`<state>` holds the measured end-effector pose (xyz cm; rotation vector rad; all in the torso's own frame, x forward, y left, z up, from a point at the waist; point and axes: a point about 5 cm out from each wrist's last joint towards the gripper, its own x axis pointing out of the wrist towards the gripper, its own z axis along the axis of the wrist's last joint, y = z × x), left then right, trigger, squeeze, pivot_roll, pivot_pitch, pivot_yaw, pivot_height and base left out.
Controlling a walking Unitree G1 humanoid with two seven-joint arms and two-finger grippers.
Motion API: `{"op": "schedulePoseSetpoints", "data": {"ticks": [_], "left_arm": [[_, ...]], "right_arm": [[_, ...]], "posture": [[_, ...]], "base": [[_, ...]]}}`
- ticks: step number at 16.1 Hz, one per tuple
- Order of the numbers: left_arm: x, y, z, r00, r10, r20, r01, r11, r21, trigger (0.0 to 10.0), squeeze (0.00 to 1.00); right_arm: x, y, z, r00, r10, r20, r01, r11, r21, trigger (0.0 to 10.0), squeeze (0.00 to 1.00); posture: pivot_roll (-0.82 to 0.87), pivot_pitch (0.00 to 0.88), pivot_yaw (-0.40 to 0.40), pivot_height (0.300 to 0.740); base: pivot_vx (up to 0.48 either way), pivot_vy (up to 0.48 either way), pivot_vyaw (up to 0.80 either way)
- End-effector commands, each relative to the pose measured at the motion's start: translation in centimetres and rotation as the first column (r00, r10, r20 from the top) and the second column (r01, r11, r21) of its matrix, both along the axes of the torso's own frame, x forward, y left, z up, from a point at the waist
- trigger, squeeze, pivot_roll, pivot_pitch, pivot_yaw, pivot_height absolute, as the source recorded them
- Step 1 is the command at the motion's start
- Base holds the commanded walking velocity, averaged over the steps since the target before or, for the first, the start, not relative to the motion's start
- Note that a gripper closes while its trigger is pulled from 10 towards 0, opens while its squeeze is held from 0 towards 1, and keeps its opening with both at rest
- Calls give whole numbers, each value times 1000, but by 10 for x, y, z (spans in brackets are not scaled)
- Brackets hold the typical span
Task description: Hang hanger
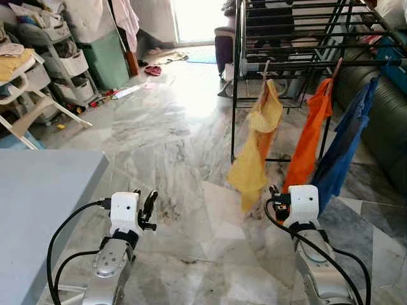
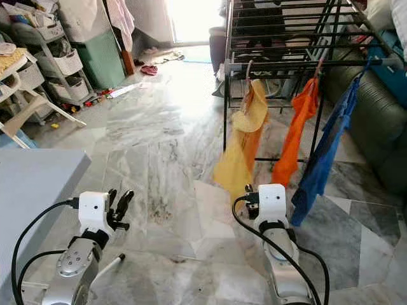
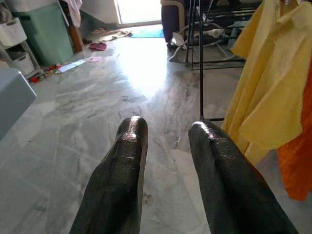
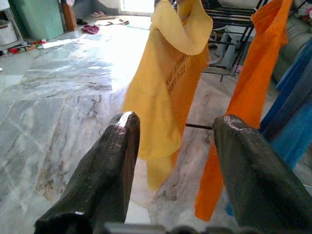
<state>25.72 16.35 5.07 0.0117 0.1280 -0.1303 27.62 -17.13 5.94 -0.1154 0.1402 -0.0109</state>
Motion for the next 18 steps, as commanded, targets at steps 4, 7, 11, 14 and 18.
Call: {"op": "schedulePoseSetpoints", "data": {"ticks": [4,7,11,14,18], "left_arm": [[-2,0,-2,1000,-15,-15,15,1000,-13,10000,0],[-3,-1,-2,999,-26,-18,26,999,-24,10000,0],[-3,-3,-4,999,-35,-28,34,999,-27,10000,0],[-3,-4,-5,999,-42,-33,41,999,-29,10000,0],[-3,-6,-6,998,-47,-36,46,999,-29,10000,0]], "right_arm": [[0,4,4,1000,11,15,-11,1000,5,10000,0],[0,2,4,1000,2,14,-2,1000,7,10000,0],[1,1,3,1000,-8,2,8,1000,22,10000,0],[1,2,4,1000,-8,2,8,1000,24,10000,0],[4,2,4,1000,-9,4,9,1000,25,10000,0]], "posture": [[-61,0,102,740],[-61,0,101,740],[-62,0,99,740],[-61,0,98,740],[-60,0,95,740]], "base": [[0,0,0],[82,0,0],[250,0,-169],[273,0,-596],[277,0,-136]]}}
